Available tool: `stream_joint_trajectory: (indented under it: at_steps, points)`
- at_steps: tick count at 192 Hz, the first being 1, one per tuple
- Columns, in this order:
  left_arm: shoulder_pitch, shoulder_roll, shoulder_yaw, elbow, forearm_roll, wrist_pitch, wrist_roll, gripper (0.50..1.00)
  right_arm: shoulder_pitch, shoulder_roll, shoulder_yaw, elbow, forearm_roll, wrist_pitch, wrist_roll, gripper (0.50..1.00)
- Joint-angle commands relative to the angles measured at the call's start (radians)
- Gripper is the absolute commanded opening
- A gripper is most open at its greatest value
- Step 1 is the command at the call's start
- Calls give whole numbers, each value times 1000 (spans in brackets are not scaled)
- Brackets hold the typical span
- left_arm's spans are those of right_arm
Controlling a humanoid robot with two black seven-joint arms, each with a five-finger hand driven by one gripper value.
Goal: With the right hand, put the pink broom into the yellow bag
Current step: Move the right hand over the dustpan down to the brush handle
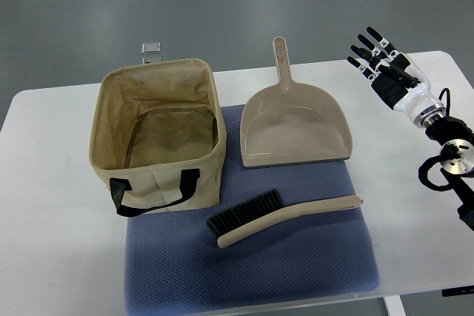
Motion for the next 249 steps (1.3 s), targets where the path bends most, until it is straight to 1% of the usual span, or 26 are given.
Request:
stream_joint_trajectory:
  at_steps: [1,35,85,128,146,151,166,184,213,225,249]
  points:
    - [0,0,-1,0,0,0,0,1000,0,-1,1,2,-1,0,0,928]
    - [0,0,0,0,0,0,0,1000,0,-5,-2,4,1,5,0,928]
    - [0,0,-1,0,0,0,0,1000,12,-34,-26,11,-15,82,2,928]
    - [0,0,-1,0,0,0,0,1000,20,-64,-49,13,-157,201,26,928]
    - [0,0,0,0,0,0,0,1000,21,-74,-51,33,-249,243,51,928]
    - [0,0,0,0,0,0,0,1000,23,-77,-51,45,-283,254,61,928]
    - [0,0,-1,0,0,0,0,1000,28,-92,-64,80,-360,254,83,928]
    - [0,0,0,0,0,0,0,1000,44,-136,-110,134,-461,254,132,928]
    - [0,0,0,0,0,0,0,1000,71,-228,-199,267,-671,254,213,928]
    - [0,0,0,0,0,0,0,1000,80,-267,-236,326,-761,254,227,926]
    - [0,0,0,0,0,0,0,1000,95,-327,-301,433,-929,254,233,924]
